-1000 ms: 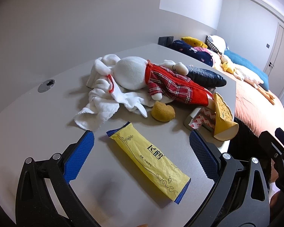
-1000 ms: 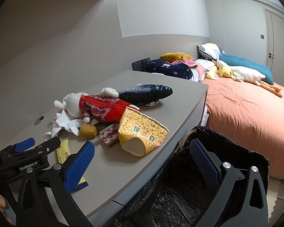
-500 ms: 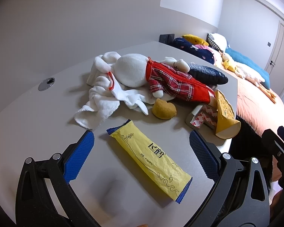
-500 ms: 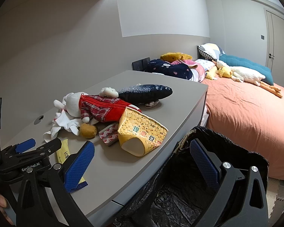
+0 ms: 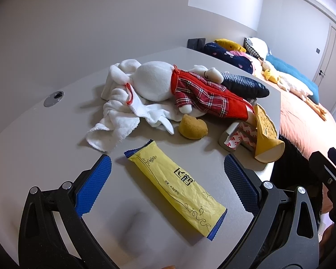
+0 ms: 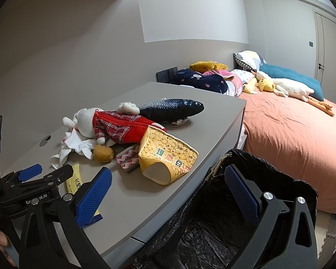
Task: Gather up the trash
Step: 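Grasp the yellow wrapper with the left tool while the right tool grasps the yellow cup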
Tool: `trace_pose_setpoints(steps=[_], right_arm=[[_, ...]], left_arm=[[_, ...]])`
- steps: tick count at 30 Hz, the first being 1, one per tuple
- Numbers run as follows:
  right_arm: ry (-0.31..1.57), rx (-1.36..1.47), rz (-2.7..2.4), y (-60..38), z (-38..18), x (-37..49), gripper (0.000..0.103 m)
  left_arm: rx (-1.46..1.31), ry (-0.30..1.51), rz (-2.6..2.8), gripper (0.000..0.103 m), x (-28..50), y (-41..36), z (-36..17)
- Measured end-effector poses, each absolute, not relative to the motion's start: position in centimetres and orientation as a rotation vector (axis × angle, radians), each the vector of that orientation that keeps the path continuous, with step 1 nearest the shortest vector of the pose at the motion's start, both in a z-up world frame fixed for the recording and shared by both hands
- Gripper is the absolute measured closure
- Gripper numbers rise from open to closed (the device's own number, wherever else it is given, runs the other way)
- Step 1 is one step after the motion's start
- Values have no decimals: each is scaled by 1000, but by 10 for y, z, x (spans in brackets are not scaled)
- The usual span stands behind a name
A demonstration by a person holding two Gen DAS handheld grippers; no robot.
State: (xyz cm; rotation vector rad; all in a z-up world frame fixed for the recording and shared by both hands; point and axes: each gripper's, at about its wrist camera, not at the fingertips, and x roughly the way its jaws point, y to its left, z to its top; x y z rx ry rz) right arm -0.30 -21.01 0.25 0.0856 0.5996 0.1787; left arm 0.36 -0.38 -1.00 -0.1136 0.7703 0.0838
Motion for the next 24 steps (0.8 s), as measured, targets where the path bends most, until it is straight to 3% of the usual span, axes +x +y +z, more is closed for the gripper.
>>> trace_pose_setpoints(steps=[19, 24], right_arm=[[600, -74, 334, -216, -24, 10, 3], [587, -142, 413, -208, -27, 23, 3]], left_arm=[[-140, 936, 192, 6, 16, -6, -39], [-171, 975, 230, 19, 25, -2, -45]])
